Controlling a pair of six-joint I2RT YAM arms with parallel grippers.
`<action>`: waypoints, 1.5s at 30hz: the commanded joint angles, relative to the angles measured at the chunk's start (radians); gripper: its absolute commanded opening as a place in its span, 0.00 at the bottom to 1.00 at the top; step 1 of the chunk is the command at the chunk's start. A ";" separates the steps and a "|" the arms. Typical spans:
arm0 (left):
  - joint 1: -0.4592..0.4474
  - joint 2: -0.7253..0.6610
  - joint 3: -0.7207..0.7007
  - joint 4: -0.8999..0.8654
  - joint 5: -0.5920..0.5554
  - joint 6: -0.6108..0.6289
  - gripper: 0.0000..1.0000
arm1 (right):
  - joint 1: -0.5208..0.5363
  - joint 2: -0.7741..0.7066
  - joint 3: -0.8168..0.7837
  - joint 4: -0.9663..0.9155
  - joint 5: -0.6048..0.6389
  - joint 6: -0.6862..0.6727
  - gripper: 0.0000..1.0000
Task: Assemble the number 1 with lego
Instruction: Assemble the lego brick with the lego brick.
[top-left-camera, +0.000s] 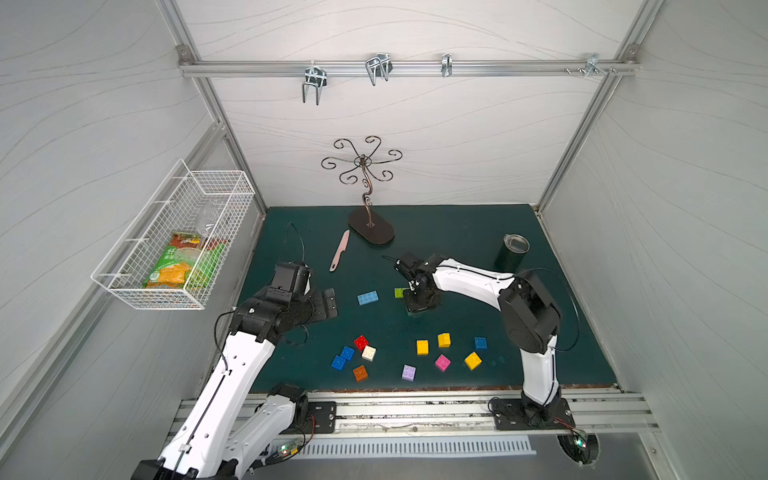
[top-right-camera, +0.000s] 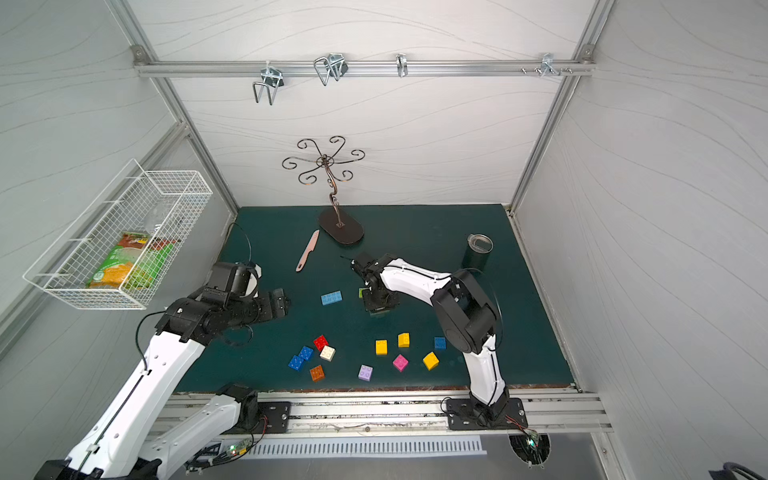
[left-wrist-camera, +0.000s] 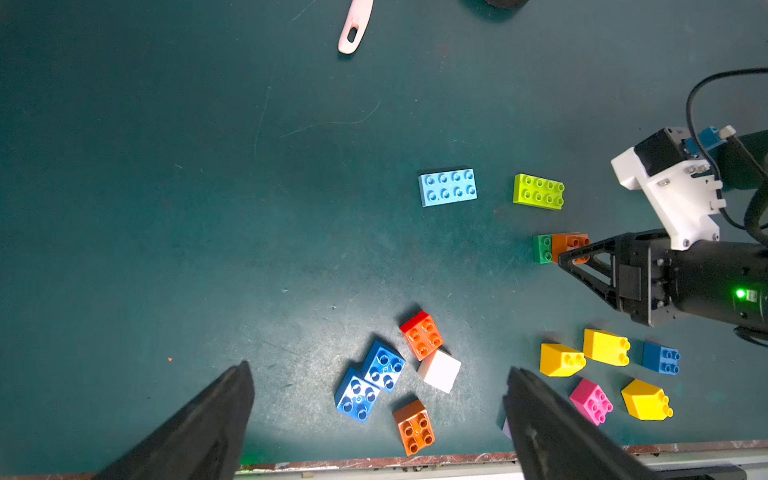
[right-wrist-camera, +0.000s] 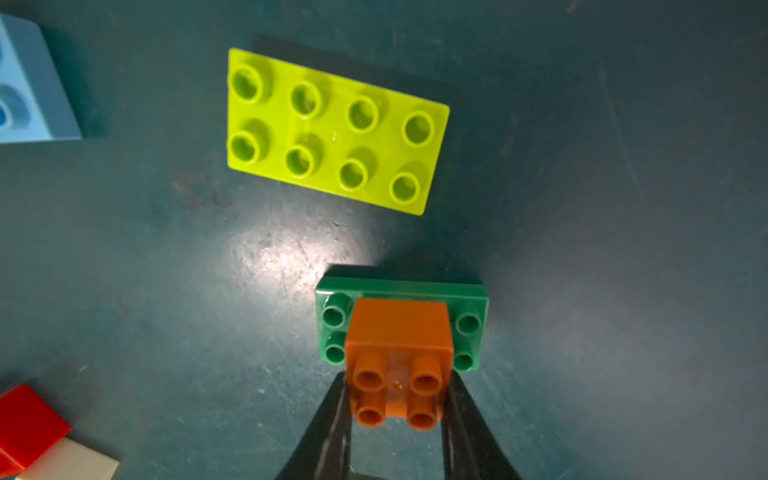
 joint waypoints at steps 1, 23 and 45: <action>-0.003 0.001 0.003 0.039 -0.008 0.000 1.00 | -0.022 0.075 -0.008 0.002 0.024 -0.024 0.05; -0.003 0.002 0.003 0.039 -0.011 0.000 1.00 | -0.021 0.208 -0.065 0.049 0.011 0.042 0.01; -0.003 -0.007 0.003 0.040 -0.011 0.000 1.00 | -0.023 0.056 0.030 -0.103 -0.022 0.137 0.39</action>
